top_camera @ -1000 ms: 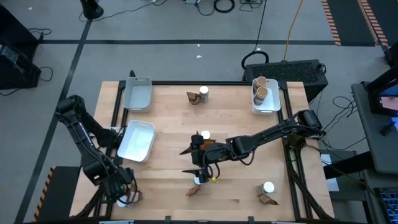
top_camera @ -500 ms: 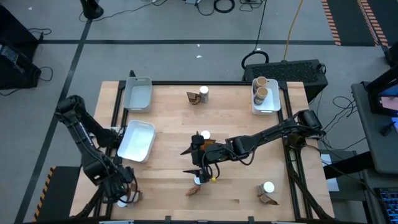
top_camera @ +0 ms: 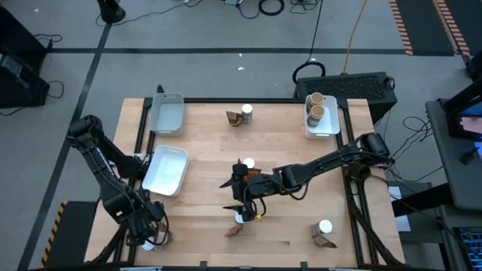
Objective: Sort spices by type
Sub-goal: Put the gold seasoning bottle into the right white bin
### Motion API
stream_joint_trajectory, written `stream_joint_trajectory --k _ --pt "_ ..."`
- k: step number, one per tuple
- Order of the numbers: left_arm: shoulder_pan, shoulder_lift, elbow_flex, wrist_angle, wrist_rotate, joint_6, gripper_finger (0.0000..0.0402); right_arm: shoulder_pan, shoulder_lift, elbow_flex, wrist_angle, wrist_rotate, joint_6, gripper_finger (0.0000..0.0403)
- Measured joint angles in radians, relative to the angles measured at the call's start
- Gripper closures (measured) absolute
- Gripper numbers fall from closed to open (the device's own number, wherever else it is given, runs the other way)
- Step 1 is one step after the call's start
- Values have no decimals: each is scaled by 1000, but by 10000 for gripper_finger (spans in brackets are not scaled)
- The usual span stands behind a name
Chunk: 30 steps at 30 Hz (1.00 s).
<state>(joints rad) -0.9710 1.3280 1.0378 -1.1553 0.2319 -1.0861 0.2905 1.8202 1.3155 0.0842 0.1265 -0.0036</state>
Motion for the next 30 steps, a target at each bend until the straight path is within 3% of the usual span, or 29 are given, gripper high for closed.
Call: stream_joint_trajectory --k 15,30 --pt "0 65 1 65 23 54 79 0 0 0 -9 0 0 90" --pt "2 63 1 13 61 120 79 0 0 0 -7 0 0 90"
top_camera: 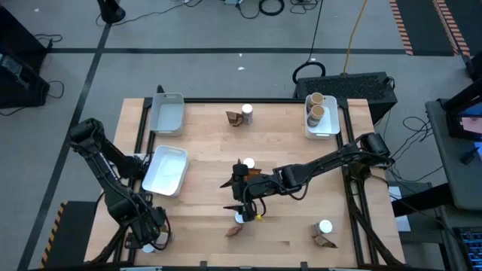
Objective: Sort spices by type
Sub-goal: Put the gold seasoning bottle into the right white bin
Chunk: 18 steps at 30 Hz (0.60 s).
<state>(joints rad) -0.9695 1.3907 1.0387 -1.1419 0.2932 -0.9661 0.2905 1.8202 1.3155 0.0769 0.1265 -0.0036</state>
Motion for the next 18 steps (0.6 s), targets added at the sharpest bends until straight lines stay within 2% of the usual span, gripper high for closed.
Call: stream_joint_trajectory --k 18 --pt "8 2 -3 -30 60 -22 79 -1 0 0 0 0 -1 90"
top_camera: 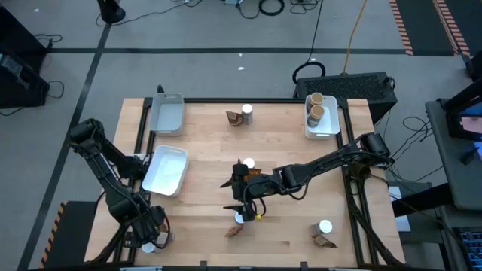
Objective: Sort spices by type
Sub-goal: Put the gold seasoning bottle into the right white bin
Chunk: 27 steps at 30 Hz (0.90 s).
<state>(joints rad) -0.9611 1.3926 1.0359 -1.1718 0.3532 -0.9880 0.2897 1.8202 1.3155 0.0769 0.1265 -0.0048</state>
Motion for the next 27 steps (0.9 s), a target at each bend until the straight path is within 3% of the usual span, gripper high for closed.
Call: stream_joint_trajectory --k 9,15,27 --pt "33 -8 69 -136 -49 52 79 0 0 0 1 0 -3 90" --pt "46 -14 159 -135 -129 28 79 0 0 0 0 0 -3 90" --pt "-17 23 164 -111 -161 -27 79 0 0 0 -29 0 10 90"
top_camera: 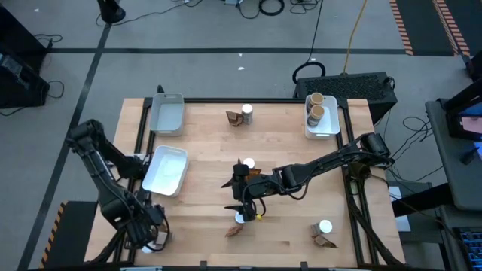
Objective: Sort spices by type
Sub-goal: Put the gold seasoning bottle into the right white bin
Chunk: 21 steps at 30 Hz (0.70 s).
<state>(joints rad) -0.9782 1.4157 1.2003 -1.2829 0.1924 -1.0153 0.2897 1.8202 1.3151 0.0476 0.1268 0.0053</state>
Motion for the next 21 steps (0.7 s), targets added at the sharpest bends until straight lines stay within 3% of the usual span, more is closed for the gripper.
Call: stream_joint_trajectory --k 21 --pt "-58 103 0 36 -22 8 79 0 0 0 -1 0 9 90"
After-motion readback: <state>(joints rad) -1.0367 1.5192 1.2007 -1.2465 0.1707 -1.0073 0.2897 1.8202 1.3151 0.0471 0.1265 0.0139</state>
